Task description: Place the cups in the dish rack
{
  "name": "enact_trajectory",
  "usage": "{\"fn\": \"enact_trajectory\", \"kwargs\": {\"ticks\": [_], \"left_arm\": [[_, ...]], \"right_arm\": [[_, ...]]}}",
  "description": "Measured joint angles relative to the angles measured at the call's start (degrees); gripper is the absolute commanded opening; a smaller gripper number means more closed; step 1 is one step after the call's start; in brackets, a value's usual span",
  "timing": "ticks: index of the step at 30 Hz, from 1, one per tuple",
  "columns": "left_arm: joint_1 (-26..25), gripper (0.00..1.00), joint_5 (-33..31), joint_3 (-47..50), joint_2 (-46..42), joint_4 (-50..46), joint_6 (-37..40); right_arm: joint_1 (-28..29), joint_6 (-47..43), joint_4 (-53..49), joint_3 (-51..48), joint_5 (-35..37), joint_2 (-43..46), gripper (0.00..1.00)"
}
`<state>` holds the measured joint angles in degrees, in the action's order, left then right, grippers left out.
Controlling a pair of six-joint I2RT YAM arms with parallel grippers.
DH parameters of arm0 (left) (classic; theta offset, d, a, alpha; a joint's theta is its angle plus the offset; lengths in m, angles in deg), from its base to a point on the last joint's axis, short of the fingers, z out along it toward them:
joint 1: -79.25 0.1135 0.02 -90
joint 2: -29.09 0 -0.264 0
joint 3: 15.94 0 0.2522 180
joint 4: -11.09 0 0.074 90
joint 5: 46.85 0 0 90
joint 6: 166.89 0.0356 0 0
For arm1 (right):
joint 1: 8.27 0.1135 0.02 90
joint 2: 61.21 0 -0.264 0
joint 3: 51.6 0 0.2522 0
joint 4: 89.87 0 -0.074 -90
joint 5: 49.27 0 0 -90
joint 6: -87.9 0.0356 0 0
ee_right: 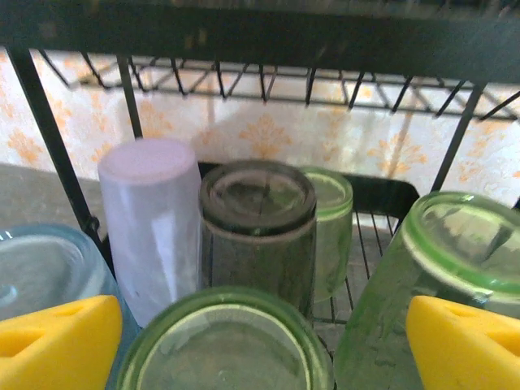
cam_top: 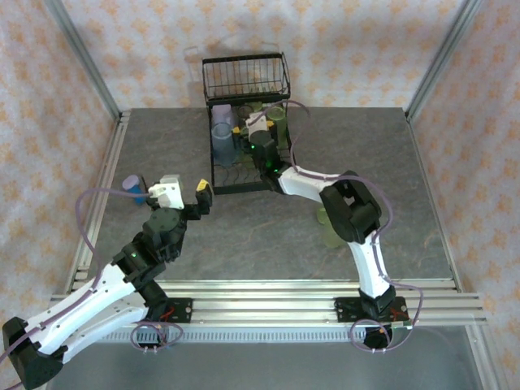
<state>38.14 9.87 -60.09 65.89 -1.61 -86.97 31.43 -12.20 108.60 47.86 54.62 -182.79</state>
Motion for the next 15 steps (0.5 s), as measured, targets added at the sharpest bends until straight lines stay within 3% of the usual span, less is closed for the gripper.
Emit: {"fn": "enact_trajectory", "kwargs": {"ticks": [8,15], "left_arm": [[0.02,0.99,3.02,-2.40,1.51,-0.92,0.04],[0.28,0.99,10.95,-7.56,5.77,-1.79,0.68]], "right_arm": [[-0.13,3.13,-7.06,-0.98,-0.52,11.58,0.99],[-4.15,8.63,-19.41,-1.88,-3.39,25.64,0.99]]}}
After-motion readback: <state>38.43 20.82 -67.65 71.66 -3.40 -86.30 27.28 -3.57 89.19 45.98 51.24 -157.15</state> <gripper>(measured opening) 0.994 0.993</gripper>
